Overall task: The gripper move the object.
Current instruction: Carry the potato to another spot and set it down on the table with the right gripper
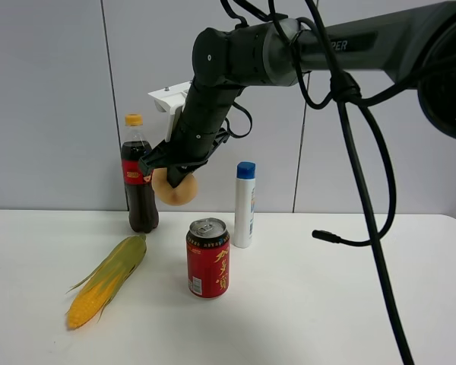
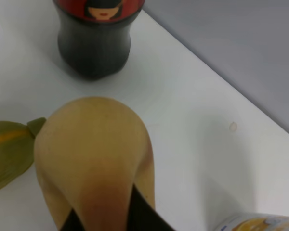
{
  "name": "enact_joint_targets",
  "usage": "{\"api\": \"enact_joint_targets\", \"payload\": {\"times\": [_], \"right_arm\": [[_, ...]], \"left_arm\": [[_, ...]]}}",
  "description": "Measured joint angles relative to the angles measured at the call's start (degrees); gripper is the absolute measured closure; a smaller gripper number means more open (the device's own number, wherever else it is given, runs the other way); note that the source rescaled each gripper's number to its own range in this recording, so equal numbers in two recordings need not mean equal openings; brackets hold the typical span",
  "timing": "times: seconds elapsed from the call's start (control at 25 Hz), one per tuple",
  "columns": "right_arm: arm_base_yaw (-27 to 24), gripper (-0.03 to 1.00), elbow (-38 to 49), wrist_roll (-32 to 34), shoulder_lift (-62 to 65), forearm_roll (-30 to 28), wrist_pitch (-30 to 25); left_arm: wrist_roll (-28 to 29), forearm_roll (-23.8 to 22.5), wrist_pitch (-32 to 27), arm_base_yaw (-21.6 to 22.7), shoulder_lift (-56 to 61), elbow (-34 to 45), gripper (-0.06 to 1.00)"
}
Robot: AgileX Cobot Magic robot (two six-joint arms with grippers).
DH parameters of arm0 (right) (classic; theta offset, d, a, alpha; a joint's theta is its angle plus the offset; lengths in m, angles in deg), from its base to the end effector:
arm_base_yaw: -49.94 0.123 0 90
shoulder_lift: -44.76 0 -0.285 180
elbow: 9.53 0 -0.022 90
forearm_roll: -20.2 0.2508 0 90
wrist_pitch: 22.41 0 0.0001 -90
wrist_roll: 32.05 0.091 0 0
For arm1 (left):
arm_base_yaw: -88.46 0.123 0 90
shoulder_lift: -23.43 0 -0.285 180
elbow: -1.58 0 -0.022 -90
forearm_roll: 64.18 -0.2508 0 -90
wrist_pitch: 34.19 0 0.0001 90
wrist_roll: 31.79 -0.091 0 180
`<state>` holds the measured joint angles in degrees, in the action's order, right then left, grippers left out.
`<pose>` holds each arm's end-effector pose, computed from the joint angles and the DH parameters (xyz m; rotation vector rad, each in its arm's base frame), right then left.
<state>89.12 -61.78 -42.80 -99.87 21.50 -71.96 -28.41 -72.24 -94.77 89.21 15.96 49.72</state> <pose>0.4175 0.3423 0.2279 -1.0420 2.2641 0.2382 -0.0070 0.0110 0.2803 -0.0802 2.0212 0.1388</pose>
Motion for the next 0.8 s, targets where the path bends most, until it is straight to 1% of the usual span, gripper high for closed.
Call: {"api": "enact_joint_targets", "payload": {"times": [0.24, 0.64, 0.8], "right_arm": [[0.01, 0.96, -0.15, 0.24, -1.2, -0.65, -0.18], [0.01, 0.96, -0.15, 3.24, -3.54, -1.3, -0.31], [0.01, 0.96, -0.15, 5.15, -4.99, -4.19, 0.06]], "left_arm": [[0.0, 0.0, 0.0, 0.0, 0.0, 0.0, -0.06], [0.0, 0.0, 0.0, 0.0, 0.0, 0.0, -0.06], [0.0, 0.0, 0.0, 0.0, 0.0, 0.0, -0.06]]}}
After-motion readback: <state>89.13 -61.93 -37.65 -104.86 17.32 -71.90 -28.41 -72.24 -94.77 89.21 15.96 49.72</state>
